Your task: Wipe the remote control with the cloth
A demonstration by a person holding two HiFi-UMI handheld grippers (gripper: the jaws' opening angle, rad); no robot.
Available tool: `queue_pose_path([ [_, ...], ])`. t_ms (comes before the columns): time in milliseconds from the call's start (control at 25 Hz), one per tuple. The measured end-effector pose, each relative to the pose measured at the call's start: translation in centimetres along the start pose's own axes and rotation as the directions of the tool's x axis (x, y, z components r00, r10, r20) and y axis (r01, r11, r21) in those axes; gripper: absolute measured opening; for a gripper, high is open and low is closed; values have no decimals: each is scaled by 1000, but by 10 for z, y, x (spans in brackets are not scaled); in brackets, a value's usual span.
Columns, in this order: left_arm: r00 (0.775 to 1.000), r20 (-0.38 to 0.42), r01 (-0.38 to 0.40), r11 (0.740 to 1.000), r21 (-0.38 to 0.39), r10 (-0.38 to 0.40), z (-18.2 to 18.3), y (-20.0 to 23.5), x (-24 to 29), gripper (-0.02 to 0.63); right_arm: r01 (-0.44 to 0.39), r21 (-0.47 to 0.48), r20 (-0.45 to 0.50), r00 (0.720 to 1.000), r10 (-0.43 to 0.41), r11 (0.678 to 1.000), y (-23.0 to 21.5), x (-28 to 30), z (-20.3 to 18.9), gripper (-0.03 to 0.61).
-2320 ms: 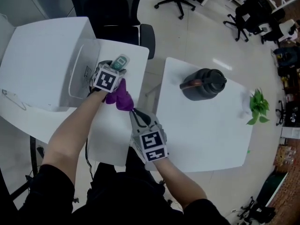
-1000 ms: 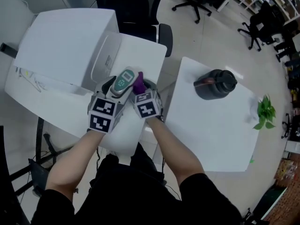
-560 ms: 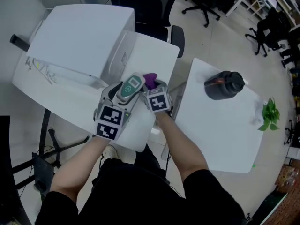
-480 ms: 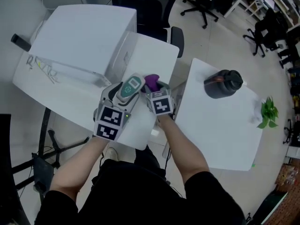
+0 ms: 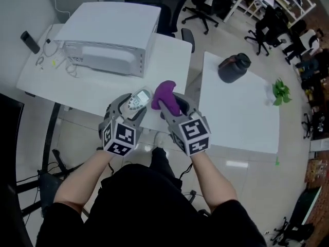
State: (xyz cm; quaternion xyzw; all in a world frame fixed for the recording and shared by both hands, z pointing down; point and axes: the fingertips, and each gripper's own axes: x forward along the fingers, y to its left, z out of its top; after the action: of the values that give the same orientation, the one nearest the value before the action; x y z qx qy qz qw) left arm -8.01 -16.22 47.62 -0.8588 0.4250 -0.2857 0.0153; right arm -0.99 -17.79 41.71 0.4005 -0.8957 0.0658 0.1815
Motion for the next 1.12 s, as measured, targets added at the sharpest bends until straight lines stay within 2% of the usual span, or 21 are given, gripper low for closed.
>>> queue_pose_path([
  [160,999,24,22,995,97,-24,-9,-23,-46,264,-133,-82,-44,991,130,988,103,-10,13,164],
  [240,999,36,24,990,141,-29,-7,-35,-66,264,-184,-107,-102,980,173,977,135,-12,9,163],
  [320,998,50,21,985,170,-30,-6,-45,-82,264,-201,-130,-151,972,181,971,150,-17,5,164],
  [400,998,63,15,983,182,-27,-4,-52,-94,264,-180,-149,-179,972,153,972,147,-24,3,164],
  [520,997,76,-3,985,174,-11,1,-59,-104,264,-111,-164,-193,978,78,980,120,-37,-1,164],
  [600,997,78,-14,987,162,1,4,-63,-106,264,-62,-162,-185,982,31,985,98,-48,-1,164],
  [680,997,75,-22,988,154,11,7,-68,-105,264,-42,-157,-153,988,18,987,87,-61,6,164],
  [720,997,72,-26,988,154,15,9,-70,-104,264,-56,-158,-132,991,35,986,89,-67,12,164],
  [800,997,67,-35,987,156,25,12,-73,-99,264,-139,-168,-107,987,123,976,109,-75,22,164],
  [880,997,66,-42,986,162,31,16,-76,-96,264,-252,-183,-123,965,232,950,139,-76,21,164],
  [960,997,71,-45,982,181,32,22,-82,-94,264,-319,-200,-159,943,291,926,157,-75,14,164],
  [1040,997,76,-45,979,198,31,27,-90,-94,264,-326,-210,-184,939,290,922,155,-76,6,164],
  [1120,996,79,-45,979,198,30,29,-96,-94,264,-288,-221,-201,948,246,932,137,-78,0,164],
])
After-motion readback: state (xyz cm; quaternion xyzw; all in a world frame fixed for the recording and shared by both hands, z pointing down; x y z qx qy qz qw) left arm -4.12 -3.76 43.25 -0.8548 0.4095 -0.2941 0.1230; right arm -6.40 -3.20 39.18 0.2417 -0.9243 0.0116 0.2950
